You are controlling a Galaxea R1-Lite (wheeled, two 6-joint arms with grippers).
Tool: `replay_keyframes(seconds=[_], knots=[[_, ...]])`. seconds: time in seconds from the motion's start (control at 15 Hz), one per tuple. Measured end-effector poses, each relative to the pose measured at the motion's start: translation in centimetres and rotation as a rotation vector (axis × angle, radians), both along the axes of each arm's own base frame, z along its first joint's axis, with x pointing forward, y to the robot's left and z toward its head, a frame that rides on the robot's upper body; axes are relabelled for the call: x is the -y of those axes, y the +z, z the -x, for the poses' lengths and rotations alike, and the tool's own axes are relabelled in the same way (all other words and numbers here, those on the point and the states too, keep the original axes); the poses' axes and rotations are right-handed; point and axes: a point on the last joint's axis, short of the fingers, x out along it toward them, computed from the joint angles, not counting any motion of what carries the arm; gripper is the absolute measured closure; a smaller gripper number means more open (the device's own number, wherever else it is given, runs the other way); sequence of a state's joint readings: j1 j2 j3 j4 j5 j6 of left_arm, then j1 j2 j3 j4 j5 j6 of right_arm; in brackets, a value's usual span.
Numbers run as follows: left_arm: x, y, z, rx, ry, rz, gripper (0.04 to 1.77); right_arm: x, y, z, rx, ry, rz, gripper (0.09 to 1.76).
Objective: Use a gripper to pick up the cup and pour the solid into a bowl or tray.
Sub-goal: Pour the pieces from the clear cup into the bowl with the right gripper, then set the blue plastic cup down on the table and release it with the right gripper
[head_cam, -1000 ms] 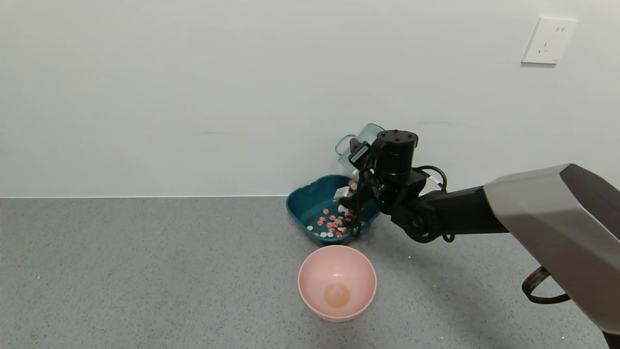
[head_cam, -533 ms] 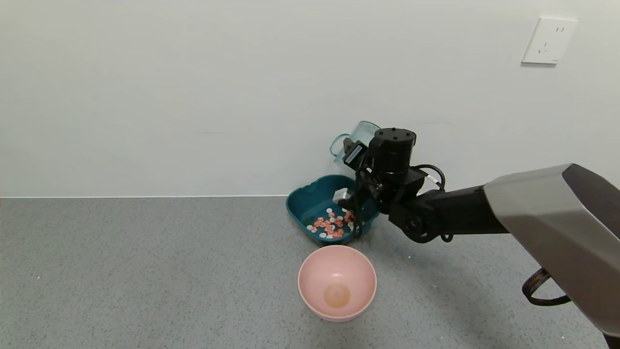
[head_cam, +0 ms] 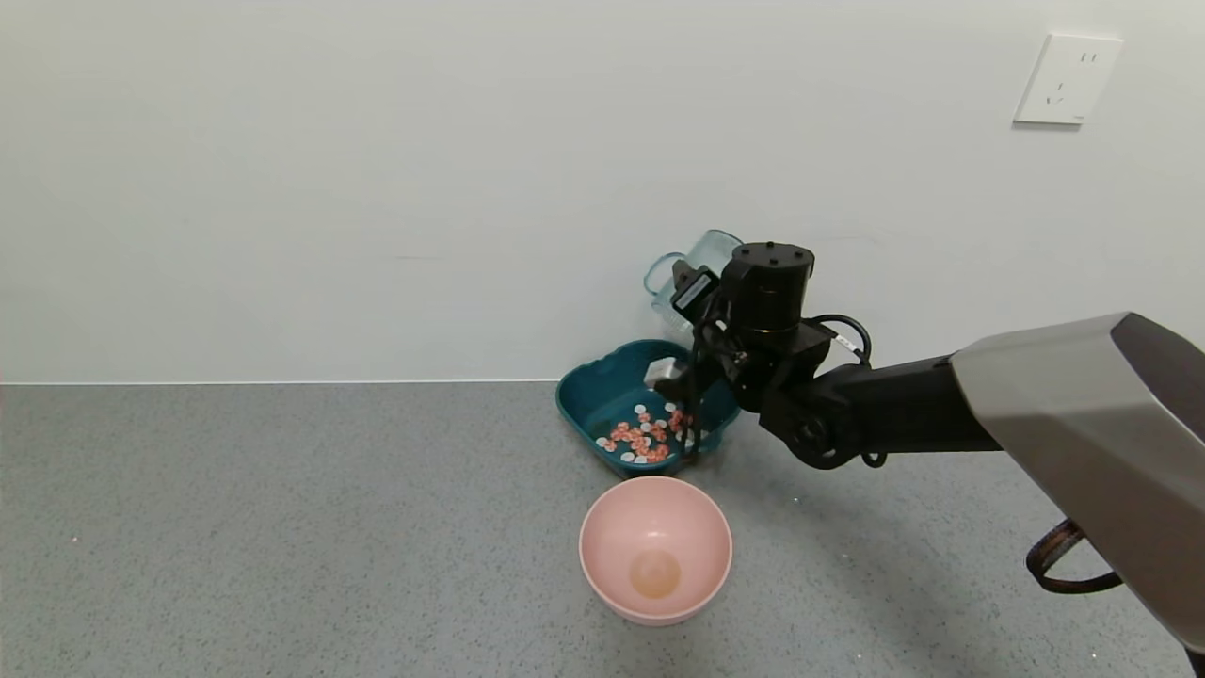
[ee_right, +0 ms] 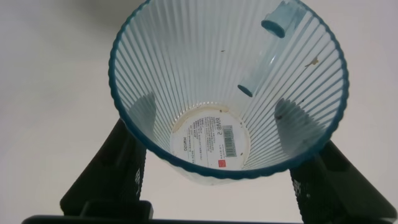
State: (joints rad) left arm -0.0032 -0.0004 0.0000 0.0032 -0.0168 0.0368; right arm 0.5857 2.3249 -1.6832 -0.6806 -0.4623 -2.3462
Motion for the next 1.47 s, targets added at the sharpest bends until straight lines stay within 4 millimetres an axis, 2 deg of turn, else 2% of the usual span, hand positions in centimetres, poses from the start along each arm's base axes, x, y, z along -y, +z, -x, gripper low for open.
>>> replay_keyframes(seconds=[0.33,0.73,1.07,1.33,1.47], knots=[[0.0,0.0,0.0,0.0,0.0,0.0,0.09,0.1,1.2,1.3,-0.013,-0.108,-0.242,0.51],[0.0,0.0,0.0,0.0,0.0,0.0,0.09,2.3,2.1,3.7,-0.031,-0.246,-0.529,0.51],[0.0,0.0,0.0,0.0,0.0,0.0,0.09,7.0,3.3,5.5,-0.009,-0.348,-0.777,0.51],[0.0,0.0,0.0,0.0,0.0,0.0,0.09,12.8,3.3,6.8,0.017,-0.474,-1.021,0.51],[0.0,0.0,0.0,0.0,0.001,0.0,0.09,15.0,2.9,7.7,-0.001,-0.535,-1.154,0.51]])
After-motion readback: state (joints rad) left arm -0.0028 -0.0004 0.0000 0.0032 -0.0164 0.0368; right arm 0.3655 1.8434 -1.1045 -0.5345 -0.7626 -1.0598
